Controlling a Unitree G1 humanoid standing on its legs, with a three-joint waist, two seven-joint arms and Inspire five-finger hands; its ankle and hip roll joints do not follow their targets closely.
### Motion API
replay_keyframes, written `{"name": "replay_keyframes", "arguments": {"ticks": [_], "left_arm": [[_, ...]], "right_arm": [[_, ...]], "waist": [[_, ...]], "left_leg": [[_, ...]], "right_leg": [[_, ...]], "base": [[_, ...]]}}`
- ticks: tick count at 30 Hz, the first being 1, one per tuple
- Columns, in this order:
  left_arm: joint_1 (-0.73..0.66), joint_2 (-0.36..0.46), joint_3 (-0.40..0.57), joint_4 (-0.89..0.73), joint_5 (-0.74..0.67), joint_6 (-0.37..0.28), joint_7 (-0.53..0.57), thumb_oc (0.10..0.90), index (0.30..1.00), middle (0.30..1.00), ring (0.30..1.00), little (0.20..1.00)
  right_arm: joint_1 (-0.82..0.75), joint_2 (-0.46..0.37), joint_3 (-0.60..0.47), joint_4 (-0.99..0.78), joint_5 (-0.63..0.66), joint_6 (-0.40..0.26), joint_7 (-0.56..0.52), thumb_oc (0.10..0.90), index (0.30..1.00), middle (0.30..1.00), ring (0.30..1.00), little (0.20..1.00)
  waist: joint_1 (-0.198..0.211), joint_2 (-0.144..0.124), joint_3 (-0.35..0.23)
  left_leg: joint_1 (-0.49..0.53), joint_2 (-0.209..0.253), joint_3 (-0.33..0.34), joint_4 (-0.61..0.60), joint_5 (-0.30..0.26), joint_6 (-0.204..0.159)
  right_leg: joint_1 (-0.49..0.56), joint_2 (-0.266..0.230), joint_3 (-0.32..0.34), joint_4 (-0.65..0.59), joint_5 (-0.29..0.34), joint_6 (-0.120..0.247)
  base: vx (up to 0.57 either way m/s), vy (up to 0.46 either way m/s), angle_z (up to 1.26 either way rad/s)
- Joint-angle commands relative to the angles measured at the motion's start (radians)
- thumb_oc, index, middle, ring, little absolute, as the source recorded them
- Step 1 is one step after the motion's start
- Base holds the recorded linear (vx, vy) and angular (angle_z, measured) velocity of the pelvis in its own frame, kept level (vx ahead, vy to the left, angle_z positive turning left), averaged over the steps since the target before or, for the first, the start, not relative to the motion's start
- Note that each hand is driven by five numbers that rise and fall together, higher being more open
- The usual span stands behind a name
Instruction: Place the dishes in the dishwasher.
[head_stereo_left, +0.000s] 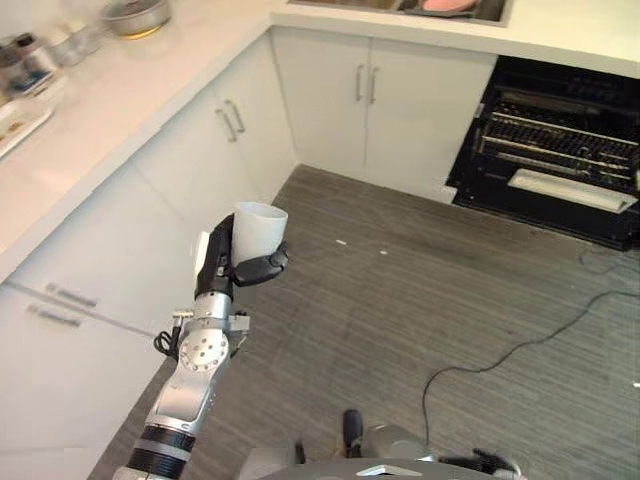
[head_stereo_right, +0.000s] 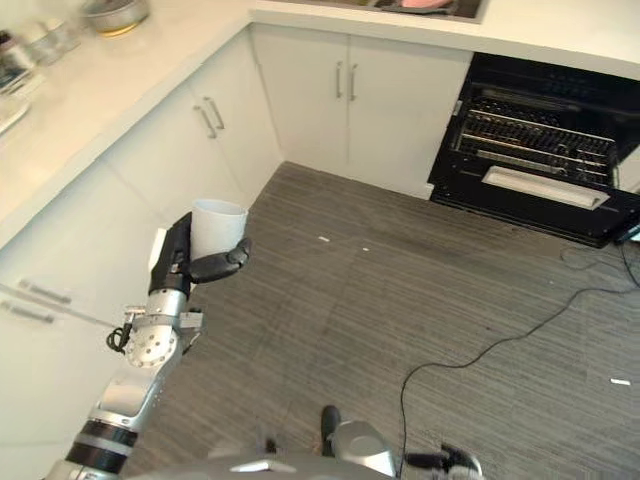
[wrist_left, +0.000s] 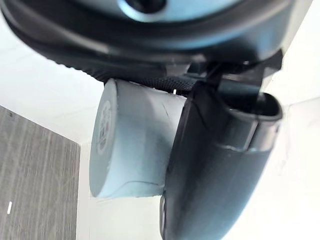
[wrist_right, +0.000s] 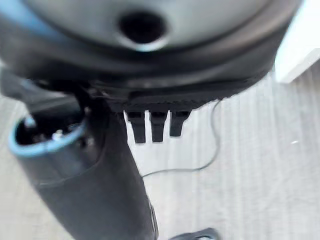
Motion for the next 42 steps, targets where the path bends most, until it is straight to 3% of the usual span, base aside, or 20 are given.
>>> {"name": "replay_keyframes", "arguments": {"ticks": [1,3,5,6,7,10,12,15,16,17,20,24,26,27,30,36,37,38,39,42], "left_arm": [[-0.086,-0.008,0.063,-0.111,-0.034,-0.102,0.021,0.4,0.3,0.3,0.3,0.3],[-0.062,0.002,0.07,-0.117,-0.019,-0.104,0.016,0.4,0.3,0.3,0.3,0.3],[-0.063,0.004,0.059,-0.115,-0.011,-0.105,0.013,0.4,0.3,0.3,0.3,0.3],[-0.061,0.001,0.048,-0.101,0.003,-0.093,0.013,0.4,0.3,0.3,0.3,0.3],[-0.058,0.003,0.042,-0.097,0.009,-0.091,0.012,0.4,0.3,0.3,0.3,0.3],[-0.022,0.005,0.041,-0.114,0.014,-0.087,0.0,0.4,0.3,0.3,0.3,0.3],[-0.049,0.003,0.013,-0.111,0.014,-0.086,-0.012,0.4,0.3,0.3,0.3,0.3],[-0.091,0.032,-0.022,-0.12,0.02,-0.077,-0.029,0.4,0.3,0.3,0.3,0.3],[-0.092,0.032,-0.022,-0.119,0.02,-0.078,-0.029,0.4,0.3,0.3,0.3,0.3],[-0.113,0.063,-0.038,-0.115,0.034,-0.073,-0.023,0.4,0.3,0.3,0.3,0.3],[-0.106,0.086,-0.037,-0.109,0.048,-0.068,-0.002,0.4,0.3,0.3,0.3,0.3],[-0.091,0.083,0.005,-0.129,0.048,-0.079,0.014,0.4,0.3,0.3,0.3,0.3],[-0.069,0.071,0.072,-0.156,0.091,-0.07,0.023,0.4,0.3,0.3,0.3,0.3],[-0.06,0.052,0.079,-0.16,0.11,-0.068,0.023,0.4,0.3,0.3,0.3,0.3],[-0.029,0.008,0.108,-0.173,0.124,-0.082,0.046,0.4,0.3,0.3,0.3,0.3],[0.038,-0.028,0.137,-0.191,0.098,-0.078,0.031,0.4,0.3,0.3,0.3,0.3],[0.03,-0.037,0.141,-0.185,0.076,-0.086,0.03,0.4,0.3,0.3,0.3,0.3],[0.028,-0.036,0.143,-0.184,0.075,-0.087,0.029,0.4,0.3,0.3,0.3,0.3],[0.017,-0.05,0.14,-0.188,0.051,-0.098,0.036,0.4,0.3,0.3,0.3,0.3],[-0.04,-0.068,0.102,-0.19,0.05,-0.11,0.072,0.4,0.3,0.3,0.3,0.3]], "right_arm": [[0.025,-0.076,0.042,0.014,0.026,-0.011,-0.028,0.8,0.9,0.9,0.9,0.9],[0.02,-0.092,0.042,-0.005,0.02,-0.022,-0.029,0.8,0.9,0.9,0.9,0.9],[0.021,-0.098,0.04,-0.006,0.015,-0.024,-0.029,0.8,0.9,0.9,0.9,0.9],[0.019,-0.108,0.047,0.007,0.003,-0.021,-0.039,0.8,0.9,0.9,0.9,0.9],[0.015,-0.109,0.048,0.008,0.0,-0.02,-0.042,0.8,0.9,0.9,0.9,0.9],[0.033,-0.09,0.049,0.008,-0.01,-0.018,-0.035,0.8,0.9,0.9,0.9,0.9],[0.047,-0.078,0.03,0.004,0.016,-0.025,-0.036,0.8,0.9,0.9,0.9,0.9],[0.05,-0.046,0.02,-0.018,0.047,-0.033,-0.033,0.8,0.9,0.9,0.9,0.9],[0.049,-0.046,0.02,-0.018,0.047,-0.033,-0.033,0.8,0.9,0.9,0.9,0.9],[0.03,-0.037,0.043,-0.063,0.027,-0.044,-0.048,0.8,0.9,0.9,0.9,0.9],[0.012,-0.057,0.066,-0.195,-0.061,-0.063,-0.109,0.8,0.9,0.9,0.9,0.9],[0.06,-0.13,0.015,-0.515,-0.154,-0.077,-0.164,0.8,0.9,0.9,0.9,0.9],[0.149,-0.194,-0.13,-0.88,-0.211,-0.111,-0.212,0.8,0.9,0.9,0.9,0.9],[0.159,-0.184,-0.15,-0.97,-0.21,-0.123,-0.213,0.8,0.9,0.9,0.9,0.9],[0.212,-0.167,-0.265,-1.245,-0.229,-0.158,-0.212,0.8,0.9,0.9,0.9,0.9],[0.198,-0.185,-0.299,-1.456,-0.281,-0.179,-0.182,0.8,0.9,0.9,0.9,0.9],[0.173,-0.183,-0.257,-1.453,-0.225,-0.19,-0.145,0.8,0.9,0.9,0.9,0.9],[0.171,-0.184,-0.257,-1.452,-0.223,-0.19,-0.143,0.8,0.9,0.9,0.9,0.9],[0.164,-0.176,-0.224,-1.452,-0.139,-0.201,-0.104,0.8,0.9,0.9,0.9,0.9],[0.095,-0.179,-0.133,-1.421,-0.017,-0.222,-0.088,0.8,0.9,0.9,0.9,0.9]], "waist": [[0.031,0.023,0.009],[0.068,0.056,0.008],[0.074,0.068,0.01],[0.099,0.087,0.0],[0.1,0.089,-0.006],[0.102,0.096,-0.049],[0.086,0.081,-0.068],[0.058,0.076,-0.059],[0.063,0.079,-0.062],[0.027,0.089,-0.018],[-0.016,0.115,0.034],[-0.054,0.102,0.034],[-0.07,0.085,-0.002],[-0.07,0.083,-0.017],[-0.079,0.091,-0.055],[-0.091,0.104,-0.067],[-0.083,0.086,-0.046],[-0.084,0.084,-0.044],[-0.077,0.065,-0.017],[-0.026,0.046,0.02]], "left_leg": [[0.034,0.031,0.067,-0.232,-0.06,0.032],[0.054,0.104,0.04,-0.736,-0.021,0.051],[0.088,0.113,0.036,-0.85,0.002,0.044],[0.045,0.114,-0.039,-1.052,0.052,0.016],[0.034,0.111,-0.056,-1.058,0.064,0.002],[0.059,0.128,-0.072,-1.062,0.112,-0.005],[0.076,0.103,-0.034,-1.06,0.106,0.013],[0.15,0.069,-0.005,-1.068,0.051,0.069],[0.146,0.074,-0.001,-1.068,0.053,0.069],[0.205,0.08,-0.001,-1.068,0.012,0.096],[0.263,0.107,0.036,-1.068,-0.023,0.113],[0.304,0.097,0.093,-1.068,-0.063,0.108],[0.347,0.068,0.151,-1.068,-0.119,0.103],[0.356,0.073,0.178,-1.068,-0.121,0.106],[0.379,0.073,0.214,-1.068,-0.115,0.103],[0.407,0.065,0.247,-0.999,-0.137,0.093],[0.355,0.083,0.256,-0.838,-0.125,0.069],[0.345,0.088,0.255,-0.817,-0.132,0.066],[0.27,0.135,0.255,-0.585,-0.072,0.028],[0.132,0.081,0.129,-0.402,-0.079,0.022]], "right_leg": [[0.065,-0.065,0.003,-0.14,-0.007,0.182],[0.118,-0.065,0.052,-0.14,-0.066,0.218],[0.134,-0.07,0.051,-0.14,-0.079,0.228],[0.176,-0.077,0.084,-0.14,-0.118,0.242],[0.196,-0.084,0.103,-0.14,-0.124,0.245],[0.243,-0.122,0.183,-0.14,-0.158,0.265],[0.254,-0.172,0.173,-0.127,-0.132,0.29],[0.082,-0.18,0.226,0.187,-0.023,0.314],[0.074,-0.175,0.232,0.189,-0.019,0.314],[-0.063,-0.133,0.255,0.434,0.081,0.326],[-0.229,-0.101,0.182,0.582,0.08,0.317],[-0.291,-0.068,0.06,0.431,-0.002,0.308],[-0.211,-0.047,-0.137,0.108,-0.01,0.278],[-0.166,-0.05,-0.156,0.064,-0.015,0.281],[-0.106,-0.013,-0.058,-0.02,-0.008,0.258],[-0.019,-0.013,-0.03,-0.128,0.001,0.243],[-0.001,-0.027,-0.023,-0.136,-0.003,0.235],[-0.002,-0.026,-0.023,-0.136,-0.003,0.233],[0.023,-0.035,-0.013,-0.14,-0.023,0.214],[0.031,-0.039,0.035,-0.14,-0.043,0.196]], "base": [[0.6,0.13,-0.69],[0.7,0.247,-1.09],[0.46,0.134,-1.12],[0.57,0.135,-0.64],[0.57,0.138,-0.64],[0.53,0.274,-0.99],[0.42,0.308,-0.93],[0.27,0.247,-0.34],[0.22,0.259,-0.44],[0.22,0.276,-0.48],[0.23,0.279,-0.34],[0.25,0.101,-0.43],[0.36,0.043,-0.44],[0.31,0.013,-0.53],[0.19,-0.002,-0.73],[0.15,-0.034,-0.49],[0.0,-0.12,-0.49],[0.04,-0.23,-0.62],[0.02,-0.155,-0.25],[0.01,-0.073,-0.46]]}}
